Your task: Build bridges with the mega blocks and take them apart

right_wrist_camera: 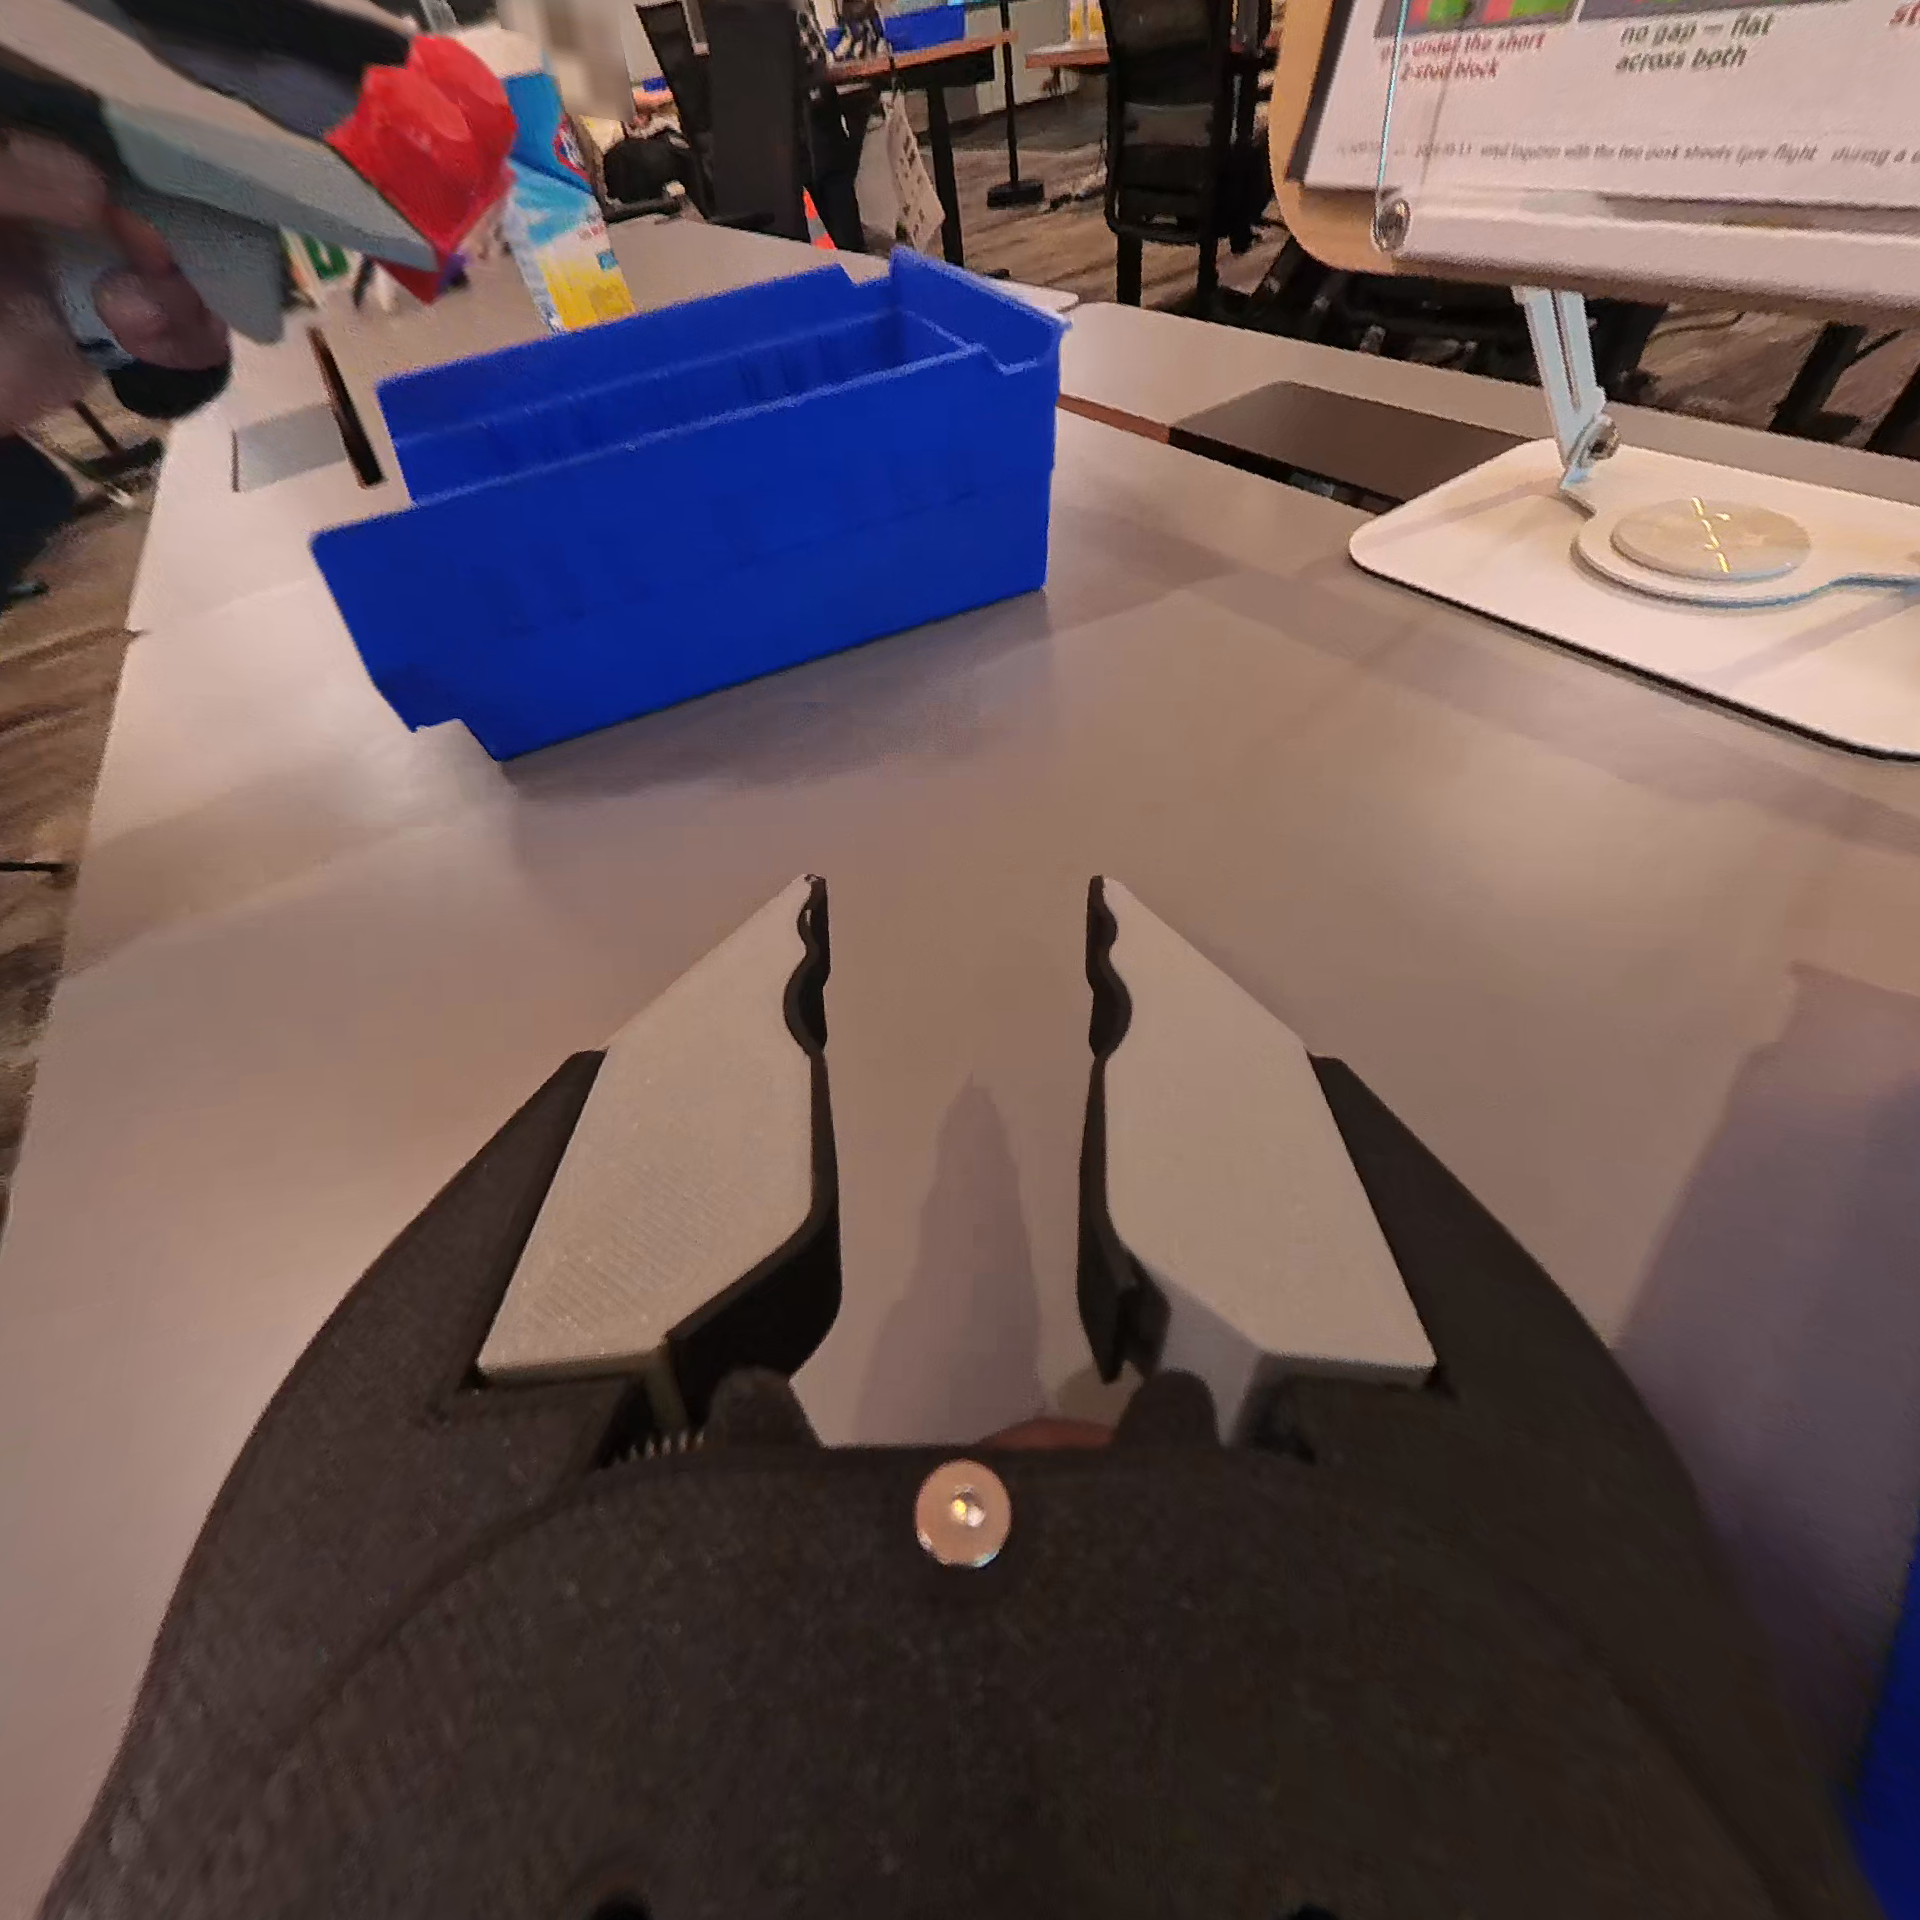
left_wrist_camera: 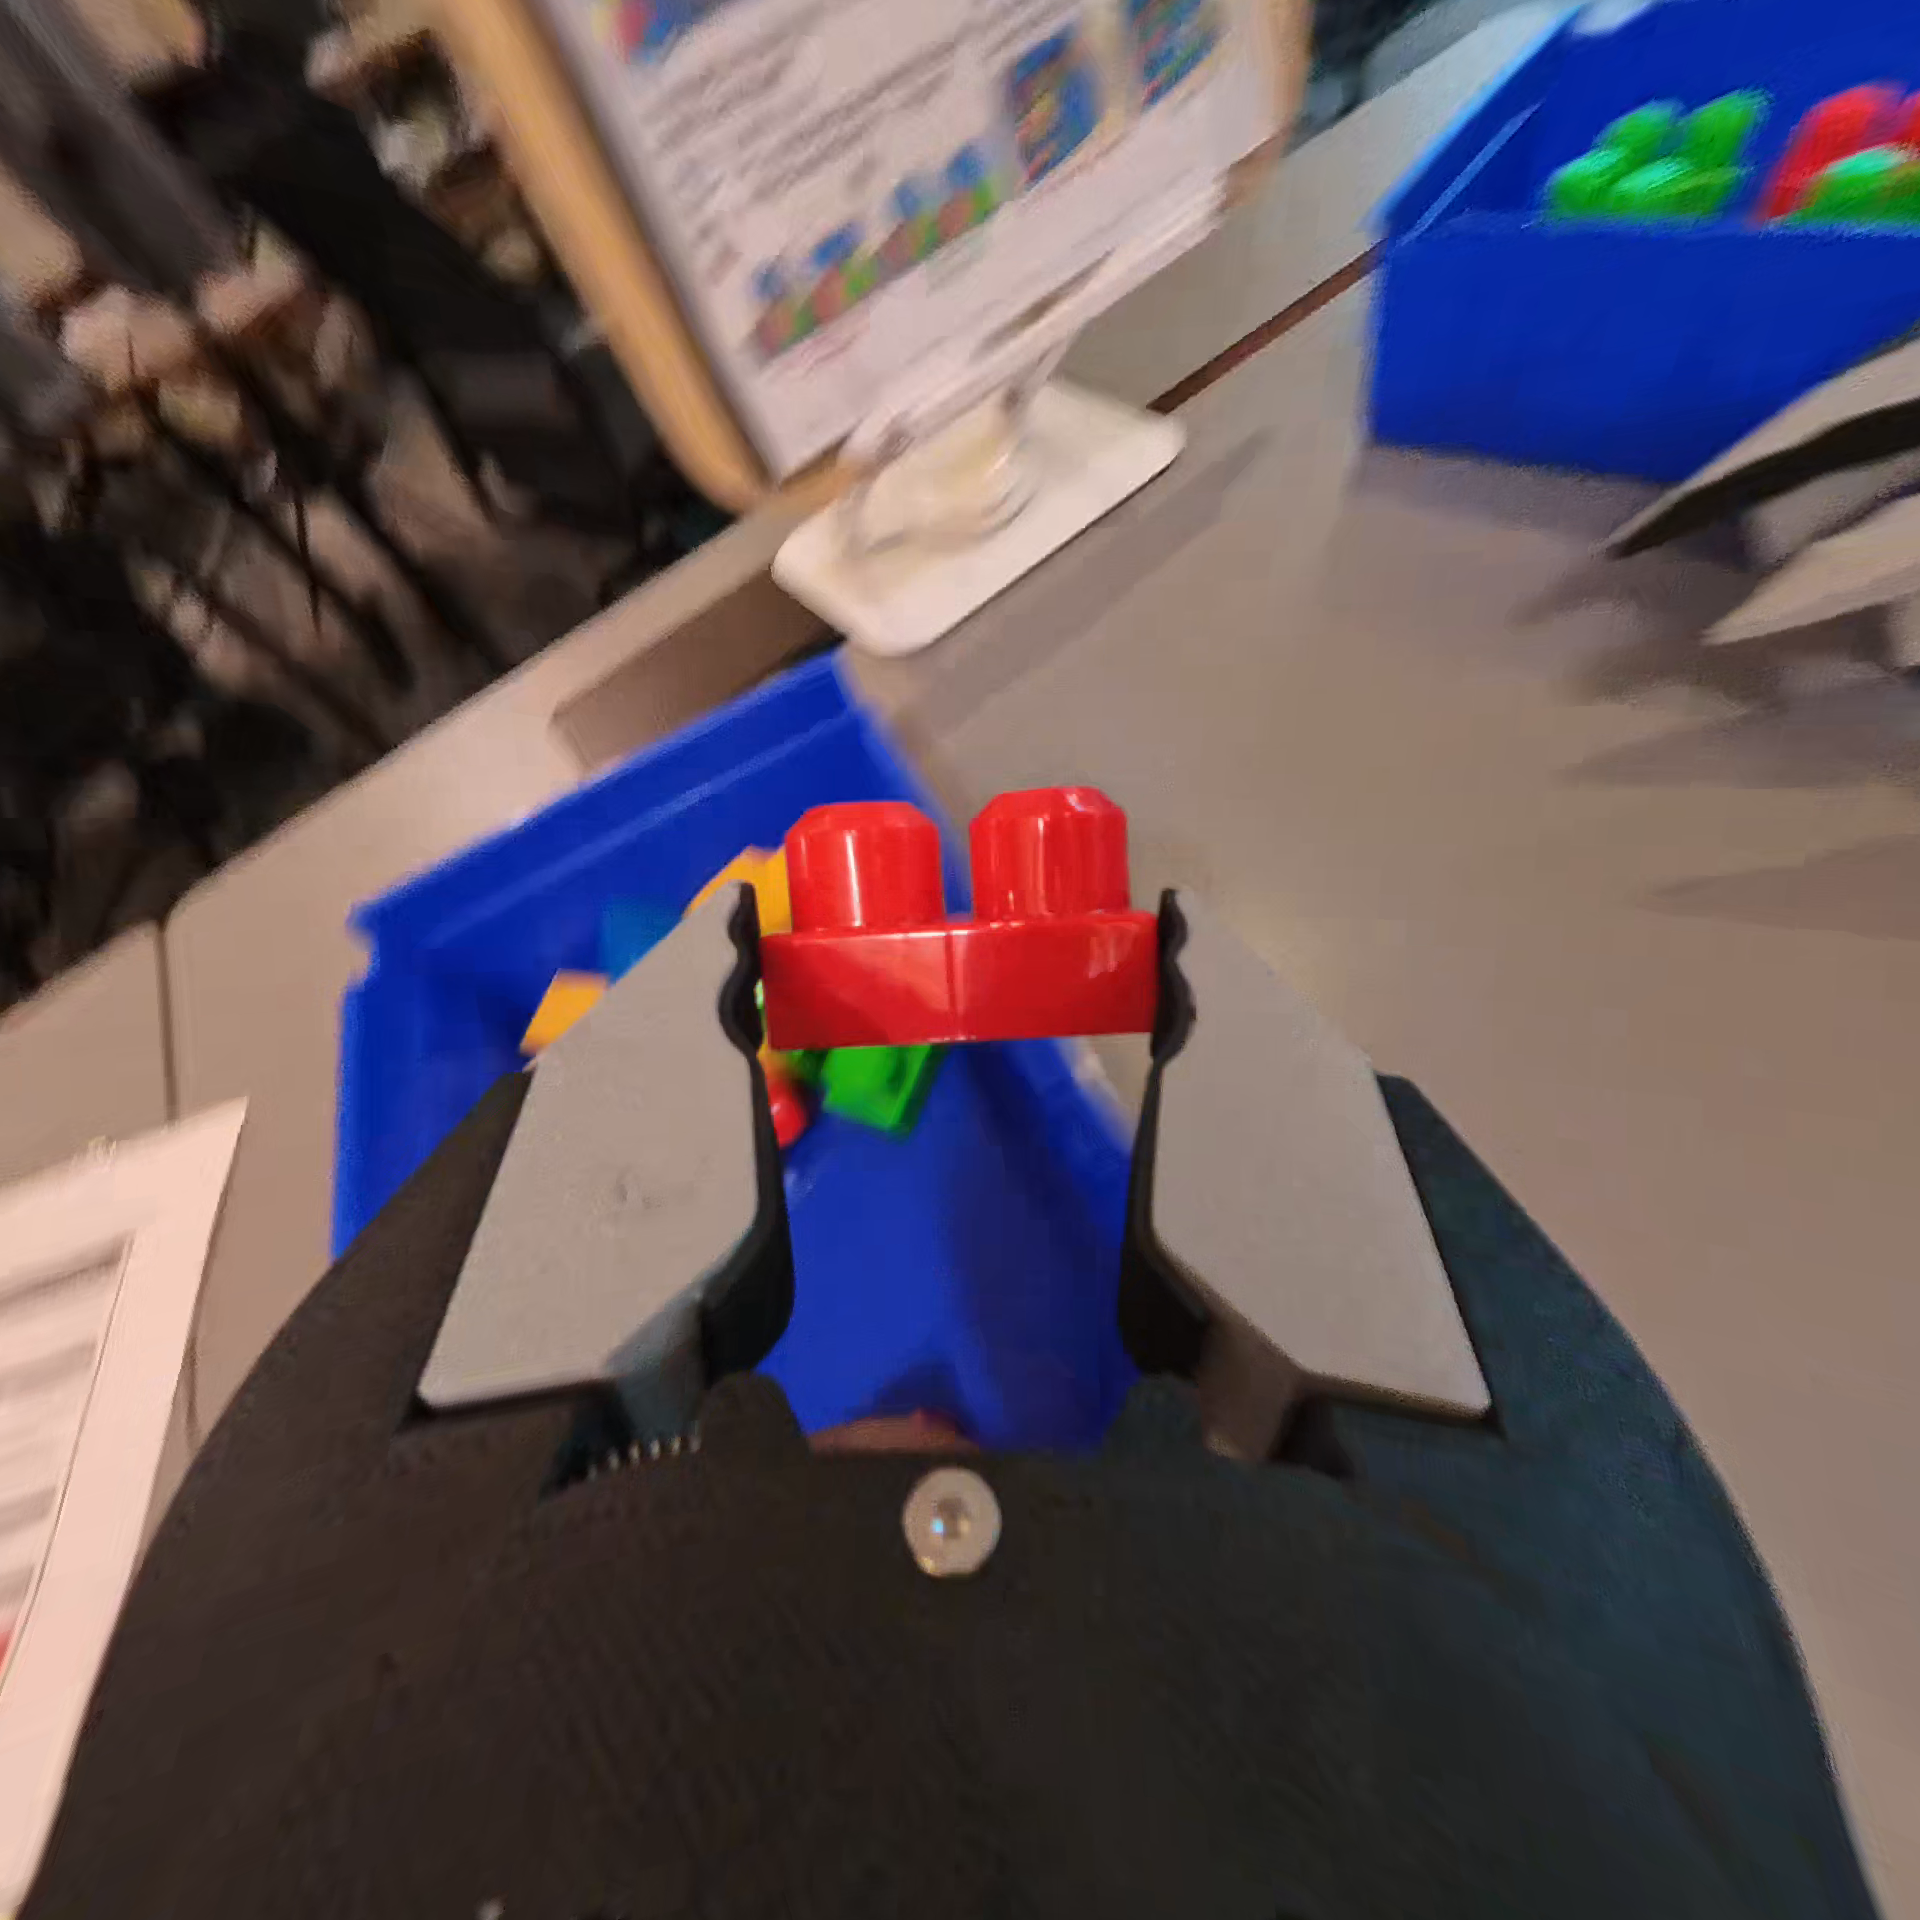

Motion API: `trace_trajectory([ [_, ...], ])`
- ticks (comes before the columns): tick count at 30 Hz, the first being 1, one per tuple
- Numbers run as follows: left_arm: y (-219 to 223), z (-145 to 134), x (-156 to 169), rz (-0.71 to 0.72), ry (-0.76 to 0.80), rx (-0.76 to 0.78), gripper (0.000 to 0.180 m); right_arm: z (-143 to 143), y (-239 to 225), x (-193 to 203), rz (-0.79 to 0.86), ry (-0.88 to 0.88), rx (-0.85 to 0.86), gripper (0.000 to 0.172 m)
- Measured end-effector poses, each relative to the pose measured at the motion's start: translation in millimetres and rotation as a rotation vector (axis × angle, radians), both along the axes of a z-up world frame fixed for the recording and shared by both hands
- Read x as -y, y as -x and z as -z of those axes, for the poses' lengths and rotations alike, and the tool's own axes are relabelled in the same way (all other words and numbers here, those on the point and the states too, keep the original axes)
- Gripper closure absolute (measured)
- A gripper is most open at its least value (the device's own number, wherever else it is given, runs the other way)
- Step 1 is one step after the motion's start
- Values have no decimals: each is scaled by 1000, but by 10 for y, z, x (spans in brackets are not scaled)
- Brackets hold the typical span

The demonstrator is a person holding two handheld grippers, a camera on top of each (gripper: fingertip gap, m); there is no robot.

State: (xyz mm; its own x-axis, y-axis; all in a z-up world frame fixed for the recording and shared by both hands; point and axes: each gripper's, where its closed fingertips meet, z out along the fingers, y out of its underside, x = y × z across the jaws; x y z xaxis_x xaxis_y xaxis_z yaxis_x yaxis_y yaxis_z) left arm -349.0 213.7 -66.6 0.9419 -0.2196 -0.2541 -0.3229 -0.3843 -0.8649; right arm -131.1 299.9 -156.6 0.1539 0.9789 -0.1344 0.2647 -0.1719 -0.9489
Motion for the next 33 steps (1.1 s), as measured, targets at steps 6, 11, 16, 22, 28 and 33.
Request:
trace_trajectory([
  [6, -1292, 324, -390, 192, -94, -233, 106, -270, 80, 329, -122, 129, -134, 123],
  [11, -1927, 801, -705, 267, -115, -354, 106, -237, 81, 296, -140, 260, -169, 119],
  [16, -2178, 940, -727, 296, -150, -419, 106, -43, 153, 372, -226, 449, -132, 123],
  [22, -2231, 1142, -675, 331, -84, -360, 106, 221, 230, 423, -238, 510, -25, 140],
  [28, -2027, 1343, -703, 216, 87, -135, 102, 147, 87, 75, -28, 176, 63, 140],
  [33, -1822, 1571, -718, 163, 202, -109, 99, 312, -211, -354, 203, -166, 358, 140],
])
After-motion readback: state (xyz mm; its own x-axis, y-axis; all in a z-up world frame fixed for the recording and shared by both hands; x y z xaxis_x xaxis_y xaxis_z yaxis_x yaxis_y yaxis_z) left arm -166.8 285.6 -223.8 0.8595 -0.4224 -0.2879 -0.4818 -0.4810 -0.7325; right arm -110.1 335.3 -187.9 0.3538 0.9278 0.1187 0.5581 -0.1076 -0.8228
